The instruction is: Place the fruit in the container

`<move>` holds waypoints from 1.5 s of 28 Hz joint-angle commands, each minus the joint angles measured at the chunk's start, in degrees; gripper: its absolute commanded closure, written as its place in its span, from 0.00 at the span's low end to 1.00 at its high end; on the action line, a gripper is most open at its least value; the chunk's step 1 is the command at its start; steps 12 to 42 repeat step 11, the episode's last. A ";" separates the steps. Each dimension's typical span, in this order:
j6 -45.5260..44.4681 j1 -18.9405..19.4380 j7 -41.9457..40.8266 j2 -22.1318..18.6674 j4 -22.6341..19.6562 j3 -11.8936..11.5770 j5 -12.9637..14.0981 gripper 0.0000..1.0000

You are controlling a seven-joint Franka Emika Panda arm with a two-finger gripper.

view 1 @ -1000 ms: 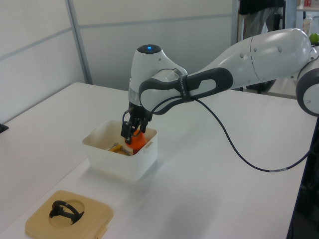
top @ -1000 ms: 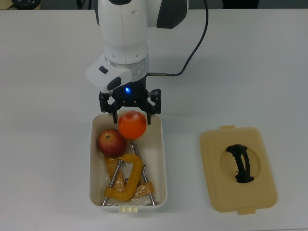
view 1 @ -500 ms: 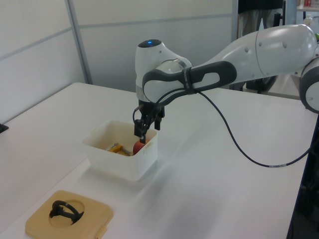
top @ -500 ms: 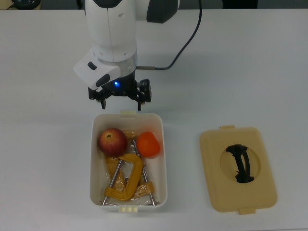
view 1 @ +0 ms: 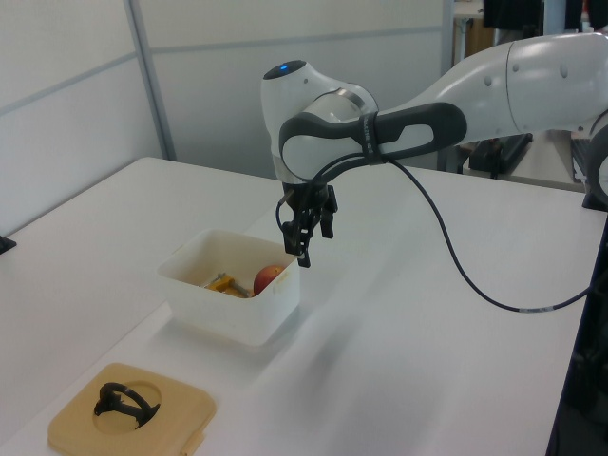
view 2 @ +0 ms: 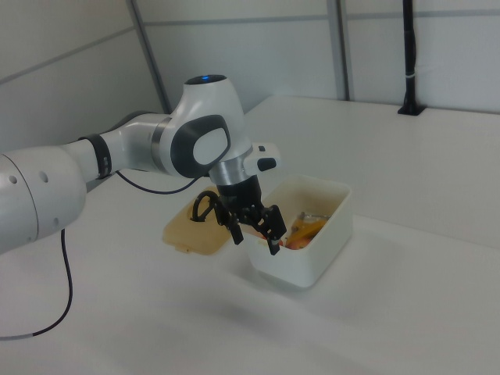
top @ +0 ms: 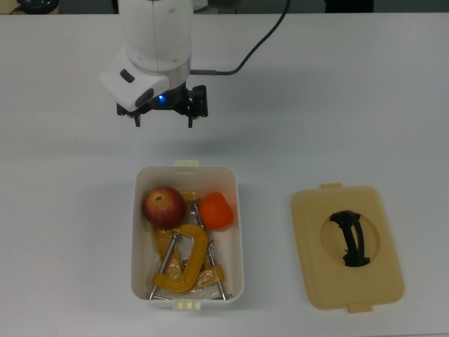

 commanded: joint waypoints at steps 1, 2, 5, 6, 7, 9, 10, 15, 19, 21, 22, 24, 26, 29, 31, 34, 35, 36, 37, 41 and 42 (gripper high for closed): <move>-1.55 -0.57 -1.21 -1.36 0.08 -0.14 -0.58 0.00; -1.55 -0.48 -1.12 -1.36 0.08 -0.23 -0.58 0.00; -1.55 -0.48 -0.94 -1.36 -0.01 -0.14 -0.58 0.00; -1.55 -0.48 -0.94 -1.36 -0.01 -0.05 -0.58 0.00; -1.55 -0.48 -0.86 -1.36 -0.10 -0.05 -0.58 0.00; -1.55 -0.39 -0.85 -1.19 -0.10 -0.05 -0.58 0.00; -1.55 -0.39 -0.85 -1.19 -0.10 -0.05 -0.58 0.00; -1.55 -0.39 -0.77 -1.19 -0.10 -0.05 -0.58 0.00; -1.55 -0.39 -0.77 -1.19 -0.10 -0.05 -0.58 0.00; -1.55 -0.39 -0.77 -1.19 -0.10 -0.05 -0.58 0.00; -1.55 -0.39 -0.77 -1.19 -0.10 -0.05 -0.58 0.00; -1.55 -0.39 -0.77 -1.19 -0.10 -0.05 -0.58 0.00; -1.55 -0.39 -0.77 -1.19 -0.10 -0.05 -0.58 0.00; -1.55 -0.39 -0.77 -1.19 -0.10 -0.05 -0.58 0.00; -1.55 -0.39 -0.77 -1.19 -0.10 -0.05 -0.58 0.00; -1.55 -0.39 -0.77 -1.19 -0.10 -0.05 -0.58 0.00; -1.55 -0.39 -0.77 -1.19 -0.10 -0.05 -0.58 0.00; -1.55 -0.39 -0.77 -1.19 -0.10 -0.05 -0.58 0.00; -1.55 -0.39 -0.77 -1.19 -0.10 -0.05 -0.58 0.00; -1.55 -0.39 -0.77 -1.19 -0.10 -0.05 -0.58 0.00; -1.55 -0.39 -0.77 -1.19 -0.10 -0.05 -0.58 0.00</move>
